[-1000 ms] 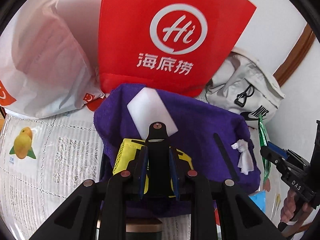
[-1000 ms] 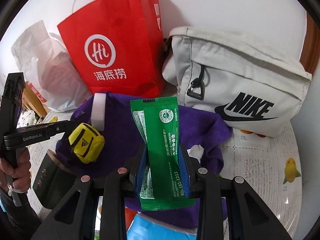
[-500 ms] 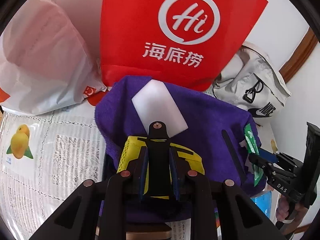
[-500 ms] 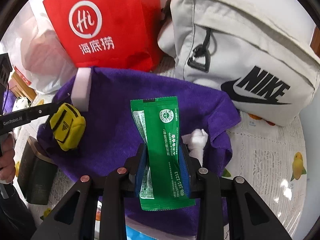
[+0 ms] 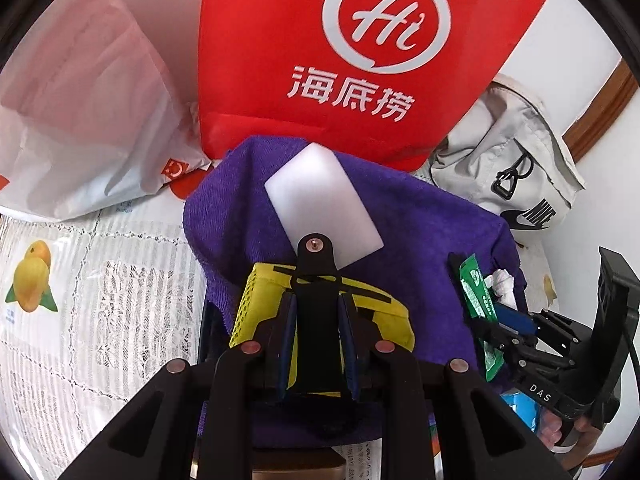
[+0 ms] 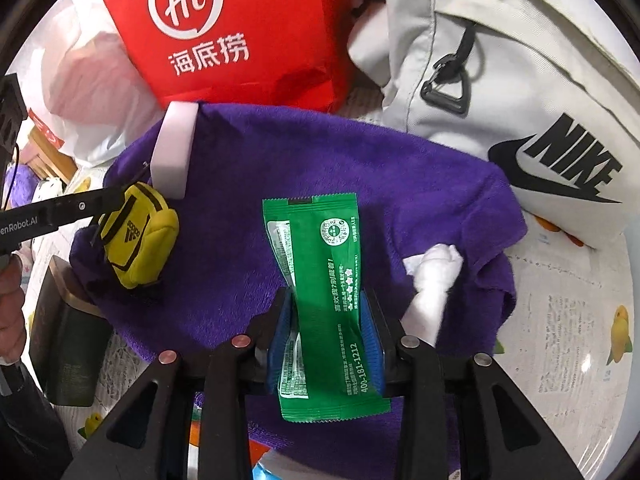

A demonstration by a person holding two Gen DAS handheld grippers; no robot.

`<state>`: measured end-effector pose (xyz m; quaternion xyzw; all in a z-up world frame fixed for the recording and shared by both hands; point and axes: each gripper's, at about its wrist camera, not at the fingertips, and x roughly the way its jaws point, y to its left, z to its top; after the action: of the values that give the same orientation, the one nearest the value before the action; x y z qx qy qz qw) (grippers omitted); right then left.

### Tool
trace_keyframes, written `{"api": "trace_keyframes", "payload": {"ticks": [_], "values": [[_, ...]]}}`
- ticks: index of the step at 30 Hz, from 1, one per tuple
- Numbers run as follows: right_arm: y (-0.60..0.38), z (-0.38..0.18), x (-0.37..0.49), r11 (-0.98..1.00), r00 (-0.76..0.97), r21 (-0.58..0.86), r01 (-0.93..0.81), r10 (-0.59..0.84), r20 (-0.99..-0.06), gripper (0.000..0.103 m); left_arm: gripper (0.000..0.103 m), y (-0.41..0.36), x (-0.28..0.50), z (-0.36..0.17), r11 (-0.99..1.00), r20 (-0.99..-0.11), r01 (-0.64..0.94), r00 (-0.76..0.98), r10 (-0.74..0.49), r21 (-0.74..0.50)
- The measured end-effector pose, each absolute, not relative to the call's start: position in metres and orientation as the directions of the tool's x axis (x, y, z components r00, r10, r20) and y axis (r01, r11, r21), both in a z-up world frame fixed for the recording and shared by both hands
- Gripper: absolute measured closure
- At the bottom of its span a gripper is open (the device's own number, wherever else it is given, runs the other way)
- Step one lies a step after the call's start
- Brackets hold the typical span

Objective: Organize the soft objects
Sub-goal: 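Open the left tool over the yellow bag while the right tool releases the green packet, then move the left tool to the white tomato-print snack packet on the bed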

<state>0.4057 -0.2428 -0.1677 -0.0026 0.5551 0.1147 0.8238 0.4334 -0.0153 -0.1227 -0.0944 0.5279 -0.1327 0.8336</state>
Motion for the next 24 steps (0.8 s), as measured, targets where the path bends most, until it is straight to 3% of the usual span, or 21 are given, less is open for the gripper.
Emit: {"api": "trace_keyframes", "payload": {"ticks": [5, 8, 11, 18, 24], "values": [[-0.241, -0.169, 0.406, 0.973, 0.352, 0.132, -0.191, 0.194, -0.916, 0.063, 0.082, -0.017, 0.433, -0.124, 0.946, -0.859, 0.121, 0.398, -0.323, -0.3], [-0.242, -0.167, 0.406, 0.973, 0.362, 0.139, -0.187, 0.2, -0.911, 0.049, 0.082, -0.018, 0.432, -0.124, 0.948, -0.864, 0.123, 0.39, -0.319, -0.295], [-0.245, -0.164, 0.407, 0.971, 0.363, 0.156, -0.183, 0.214, -0.907, 0.049, 0.08, -0.02, 0.431, -0.123, 0.942, -0.861, 0.123, 0.383, -0.335, -0.311], [-0.236, -0.152, 0.402, 0.97, 0.361, 0.157, -0.186, 0.216, -0.907, 0.049, 0.056, -0.029, 0.423, -0.112, 0.963, -0.877, 0.118, 0.398, -0.268, -0.241], [-0.229, -0.135, 0.39, 0.965, 0.377, 0.159, -0.209, 0.229, -0.897, 0.049, 0.054, -0.035, 0.412, -0.094, 0.964, -0.868, 0.137, 0.42, -0.266, -0.229]]}}
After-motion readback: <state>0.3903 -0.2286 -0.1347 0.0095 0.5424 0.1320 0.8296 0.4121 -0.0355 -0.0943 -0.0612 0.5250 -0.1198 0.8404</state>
